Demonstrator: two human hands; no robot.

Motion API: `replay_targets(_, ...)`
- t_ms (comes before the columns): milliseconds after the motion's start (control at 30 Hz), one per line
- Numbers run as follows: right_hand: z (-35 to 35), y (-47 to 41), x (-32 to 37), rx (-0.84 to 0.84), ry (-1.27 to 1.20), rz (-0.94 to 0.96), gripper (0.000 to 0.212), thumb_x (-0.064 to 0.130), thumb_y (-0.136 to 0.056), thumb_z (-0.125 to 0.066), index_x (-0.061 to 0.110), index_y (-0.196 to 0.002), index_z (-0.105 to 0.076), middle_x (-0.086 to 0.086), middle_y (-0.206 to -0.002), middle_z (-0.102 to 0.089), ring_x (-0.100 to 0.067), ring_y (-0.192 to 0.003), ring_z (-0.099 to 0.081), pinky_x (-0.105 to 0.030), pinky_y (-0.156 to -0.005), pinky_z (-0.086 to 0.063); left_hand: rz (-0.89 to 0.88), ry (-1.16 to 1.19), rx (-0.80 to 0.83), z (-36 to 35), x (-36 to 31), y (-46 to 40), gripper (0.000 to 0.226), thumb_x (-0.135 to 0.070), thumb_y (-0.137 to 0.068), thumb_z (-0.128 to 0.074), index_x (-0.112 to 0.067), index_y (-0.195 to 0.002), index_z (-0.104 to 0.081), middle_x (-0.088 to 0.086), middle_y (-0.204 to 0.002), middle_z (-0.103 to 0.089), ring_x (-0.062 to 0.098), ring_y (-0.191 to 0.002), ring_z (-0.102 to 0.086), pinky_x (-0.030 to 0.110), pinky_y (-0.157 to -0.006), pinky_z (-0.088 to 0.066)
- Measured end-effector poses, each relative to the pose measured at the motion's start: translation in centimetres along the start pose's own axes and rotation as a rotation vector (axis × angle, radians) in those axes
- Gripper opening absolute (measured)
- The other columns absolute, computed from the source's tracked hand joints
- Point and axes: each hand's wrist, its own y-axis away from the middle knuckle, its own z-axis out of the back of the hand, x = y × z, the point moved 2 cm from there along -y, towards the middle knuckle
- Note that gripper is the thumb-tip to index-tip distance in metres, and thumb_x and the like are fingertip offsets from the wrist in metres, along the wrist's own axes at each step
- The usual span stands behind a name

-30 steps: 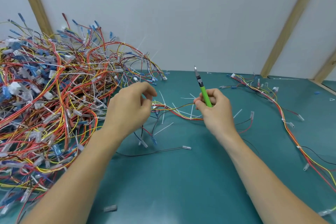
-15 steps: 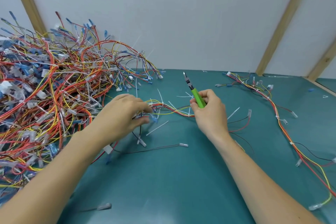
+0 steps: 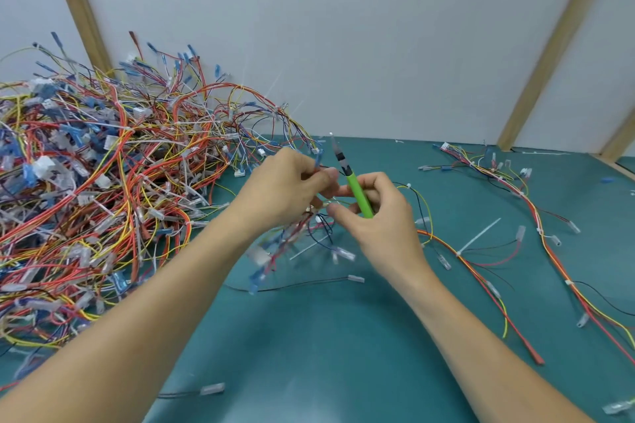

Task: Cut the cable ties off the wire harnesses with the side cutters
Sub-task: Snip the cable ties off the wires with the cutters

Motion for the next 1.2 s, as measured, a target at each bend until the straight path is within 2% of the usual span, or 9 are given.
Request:
replay_targets(200, 0.6, -0.7, -1.2, -0.003, 0.008, -0.066, 0.023, 0.018, -0.085, -0.083, 0.02, -0.094, -0.061, 0.009, -0.078, -0.074, -0.008, -0.071, -0.067, -0.035, -0.077, -0.056, -0.019, 0.291, 0.179, -0.2, 0.2, 0.9, 0.032, -0.034, -0.101, -0.055, -0.009, -0.101, -0.076, -0.002, -0.094, -0.079, 0.009, -0.091, -0.075, 0.029, -0.094, -0.056)
replay_targets(367, 1.0, -1.4, -1.8, -0.08, -0.128, -0.106, 0.019, 0.011, -0.087, -0.08, 0.016, -0.093, -0.062, 0.015, -0.077, -0.066, -0.002, -0.07, -0.062, -0.024, -0.073, -0.049, -0.249, 0.07, -0.205, 1.0, 2.5, 2.2, 0.042, 0.01, -0.091, -0.05, -0.016, -0.117, -0.069, -0.007, -0.113, -0.072, 0.002, -0.111, -0.064, 0.015, -0.103, -0.042)
replay_targets(433, 1.1, -1.5, -2.1, -0.091, -0.186, -0.149, 0.019, 0.012, -0.089, -0.079, 0.017, -0.093, -0.062, 0.018, -0.074, -0.066, -0.004, -0.068, -0.062, -0.028, -0.07, -0.048, -0.301, -0.038, -0.156, 0.5, 3.2, 3.0, 0.054, 0.006, -0.078, -0.057, -0.021, -0.125, -0.065, -0.01, -0.119, -0.066, -0.001, -0.114, -0.058, 0.012, -0.102, -0.038)
replay_targets(567, 1.2, -1.6, -2.2, -0.092, -0.3, -0.231, 0.017, 0.01, -0.089, -0.078, 0.015, -0.096, -0.063, 0.012, -0.073, -0.066, -0.007, -0.064, -0.063, -0.023, -0.057, -0.048, -0.329, -0.17, -0.107, -1.7, 3.3, 3.3, 0.06, -0.024, -0.082, -0.077, -0.031, -0.136, -0.051, -0.022, -0.114, -0.064, 0.0, -0.108, -0.06, 0.034, -0.097, -0.048)
replay_targets(700, 1.0, -1.5, -2.1, -0.062, -0.326, -0.243, 0.017, 0.01, -0.089, -0.078, 0.014, -0.097, -0.063, 0.013, -0.07, -0.067, -0.005, -0.061, -0.063, -0.02, -0.054, -0.048, 0.088, 0.184, -0.198, -2.8, 2.7, 2.5, 0.055, -0.056, -0.079, -0.077, -0.024, -0.115, -0.049, -0.016, -0.078, -0.072, 0.003, -0.07, -0.068, 0.031, -0.065, -0.049)
replay_targets(767, 0.8, -1.3, -2.0, -0.069, -0.328, -0.241, 0.017, 0.01, -0.09, -0.078, 0.014, -0.097, -0.063, 0.011, -0.072, -0.067, -0.006, -0.064, -0.063, -0.021, -0.055, -0.049, 0.221, 0.219, -0.095, -3.7, 2.9, 2.2, 0.058, -0.068, -0.076, -0.073, -0.02, -0.104, -0.055, -0.007, -0.077, -0.074, 0.01, -0.066, -0.068, 0.032, -0.065, -0.052)
replay_targets(900, 0.9, -1.3, -1.8, -0.042, -0.324, -0.239, 0.018, 0.009, -0.09, -0.077, 0.011, -0.099, -0.062, 0.008, -0.075, -0.069, -0.01, -0.068, -0.064, -0.024, -0.061, -0.05, 0.207, 0.347, 0.128, -5.1, 2.4, 2.3, 0.036, -0.051, -0.092, -0.065, -0.016, -0.088, -0.071, -0.003, -0.079, -0.077, 0.003, -0.064, -0.059, 0.015, -0.055, -0.045)
replay_targets(1033, 1.4, -1.4, -1.3, 0.006, -0.229, -0.162, 0.018, 0.008, -0.09, -0.077, 0.008, -0.099, -0.062, 0.011, -0.072, -0.068, -0.005, -0.066, -0.068, -0.019, -0.056, -0.05, 0.289, 0.582, 0.121, -5.0, 2.6, 1.9, 0.031, -0.041, -0.094, -0.066, -0.013, -0.081, -0.07, -0.001, -0.065, -0.058, 0.013, -0.06, -0.055, 0.029, -0.065, -0.045)
replay_targets(1200, 2.0, -1.6, -1.4, -0.19, -0.047, -0.135, 0.014, 0.015, -0.089, -0.075, 0.02, -0.089, -0.063, 0.006, -0.076, -0.071, -0.019, -0.074, -0.071, -0.038, -0.071, -0.056, 0.086, 0.045, -0.086, -3.8, 4.4, 0.6, 0.019, -0.032, -0.096, -0.064, -0.016, -0.086, -0.067, -0.003, -0.064, -0.053, 0.023, -0.063, -0.045, 0.034, -0.063, -0.038)
